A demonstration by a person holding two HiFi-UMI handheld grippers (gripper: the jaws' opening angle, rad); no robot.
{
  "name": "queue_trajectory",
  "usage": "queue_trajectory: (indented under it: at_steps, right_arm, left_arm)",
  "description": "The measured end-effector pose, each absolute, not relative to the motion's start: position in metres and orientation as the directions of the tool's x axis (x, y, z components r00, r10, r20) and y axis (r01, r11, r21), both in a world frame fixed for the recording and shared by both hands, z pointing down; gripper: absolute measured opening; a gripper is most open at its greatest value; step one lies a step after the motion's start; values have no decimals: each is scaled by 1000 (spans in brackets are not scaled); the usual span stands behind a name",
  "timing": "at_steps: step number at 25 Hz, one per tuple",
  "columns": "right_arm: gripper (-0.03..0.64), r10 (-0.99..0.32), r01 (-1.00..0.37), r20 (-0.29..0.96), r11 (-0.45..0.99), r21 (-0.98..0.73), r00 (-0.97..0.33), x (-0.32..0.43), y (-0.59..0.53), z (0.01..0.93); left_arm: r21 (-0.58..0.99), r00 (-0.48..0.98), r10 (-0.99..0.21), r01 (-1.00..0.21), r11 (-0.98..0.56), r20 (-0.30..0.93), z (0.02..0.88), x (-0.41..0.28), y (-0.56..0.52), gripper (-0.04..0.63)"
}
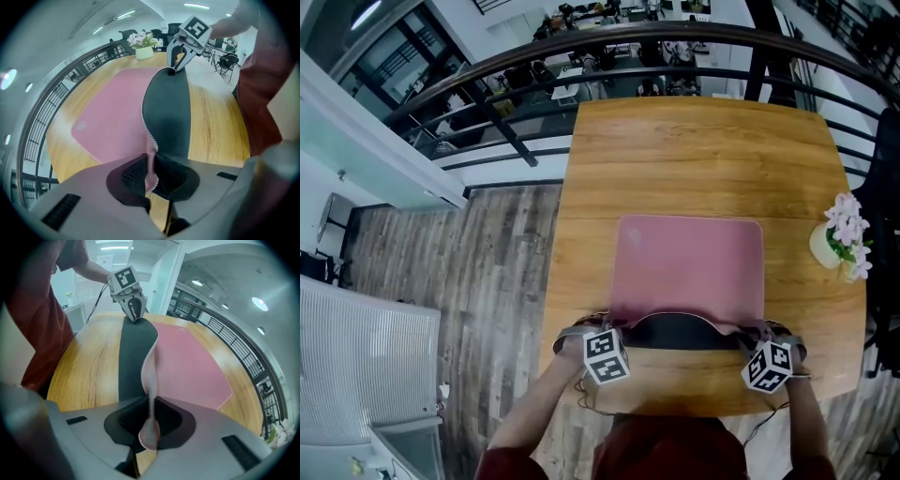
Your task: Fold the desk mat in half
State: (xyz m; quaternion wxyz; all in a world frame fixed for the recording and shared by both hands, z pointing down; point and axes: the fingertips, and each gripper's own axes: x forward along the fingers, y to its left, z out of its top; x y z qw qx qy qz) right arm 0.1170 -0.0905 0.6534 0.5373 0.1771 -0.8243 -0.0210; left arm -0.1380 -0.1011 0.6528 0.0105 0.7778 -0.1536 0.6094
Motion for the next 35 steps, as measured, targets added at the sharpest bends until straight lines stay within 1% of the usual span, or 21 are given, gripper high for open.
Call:
queue_trajectory:
  at_steps: [12,22,30,35]
  right_arm:
    - [54,-372,-295,863,914,277,-341,116,-132,655]
    - [54,-395,-300,859,905,303,-324,120,-170,652]
    - [54,-426,-297,856,891,342,-293,118,-205,654]
    - [54,-467,-294,842,872,390,-268,118,-222,653]
  left_arm:
    - [-224,198,-277,-255,-941,940,655,-142,-143,69]
    - [-266,196,-316,-245,-932,928,652,-139,-181,71]
    - [-306,202,-355,-238,-922,913,653,-141,-215,69]
    - [-323,203,-372,-237,-916,906,653,-141,-233,69]
